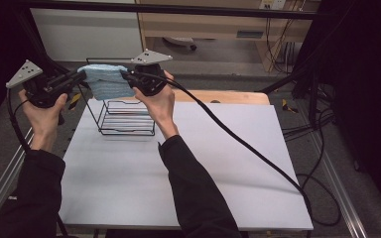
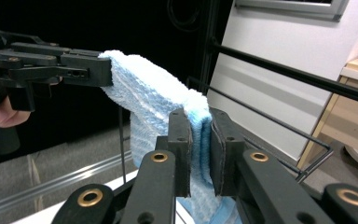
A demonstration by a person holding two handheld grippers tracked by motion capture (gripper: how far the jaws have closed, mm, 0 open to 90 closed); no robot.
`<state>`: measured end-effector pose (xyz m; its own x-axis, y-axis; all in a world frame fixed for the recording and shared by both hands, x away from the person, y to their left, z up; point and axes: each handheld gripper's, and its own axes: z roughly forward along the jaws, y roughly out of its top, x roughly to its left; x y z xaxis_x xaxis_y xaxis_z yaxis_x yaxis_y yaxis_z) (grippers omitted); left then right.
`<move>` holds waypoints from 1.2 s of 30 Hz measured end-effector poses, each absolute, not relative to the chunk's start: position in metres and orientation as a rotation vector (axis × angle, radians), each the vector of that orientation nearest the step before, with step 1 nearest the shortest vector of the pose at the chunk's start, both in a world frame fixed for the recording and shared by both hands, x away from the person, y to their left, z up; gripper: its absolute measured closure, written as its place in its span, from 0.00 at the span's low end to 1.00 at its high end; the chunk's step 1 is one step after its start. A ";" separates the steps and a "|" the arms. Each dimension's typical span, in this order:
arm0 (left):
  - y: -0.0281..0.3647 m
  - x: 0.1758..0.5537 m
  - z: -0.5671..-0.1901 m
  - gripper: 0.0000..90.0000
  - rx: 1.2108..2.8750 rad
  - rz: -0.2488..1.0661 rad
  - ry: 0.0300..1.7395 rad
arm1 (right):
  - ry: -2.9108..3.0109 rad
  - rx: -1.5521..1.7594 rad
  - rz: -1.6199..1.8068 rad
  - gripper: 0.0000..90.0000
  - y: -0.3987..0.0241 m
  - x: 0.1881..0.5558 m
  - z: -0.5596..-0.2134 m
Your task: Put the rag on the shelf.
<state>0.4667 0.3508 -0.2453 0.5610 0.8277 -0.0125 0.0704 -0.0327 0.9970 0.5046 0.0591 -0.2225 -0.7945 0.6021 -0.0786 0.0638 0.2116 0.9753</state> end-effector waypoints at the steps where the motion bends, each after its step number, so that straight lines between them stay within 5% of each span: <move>1: 0.351 0.466 -0.245 0.88 1.505 0.725 0.804 | 2.052 0.614 1.610 0.90 0.059 0.504 -0.223; 19: 0.355 0.455 -0.217 0.74 1.502 0.707 0.892 | 2.119 0.573 1.596 0.90 0.054 0.502 -0.232; 31: 0.341 0.472 -0.212 0.99 1.633 0.591 0.960 | 2.158 0.532 1.579 0.89 0.052 0.501 -0.237; 36: 0.339 0.474 -0.217 1.00 1.679 0.568 0.970 | 2.169 0.527 1.577 0.89 0.051 0.501 -0.238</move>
<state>0.4736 0.3387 -0.2168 0.5561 0.8254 -0.0969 0.3187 -0.1041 0.9421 0.5012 0.0507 -0.2383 -0.8466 0.5225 -0.1019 0.0641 0.2901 0.9549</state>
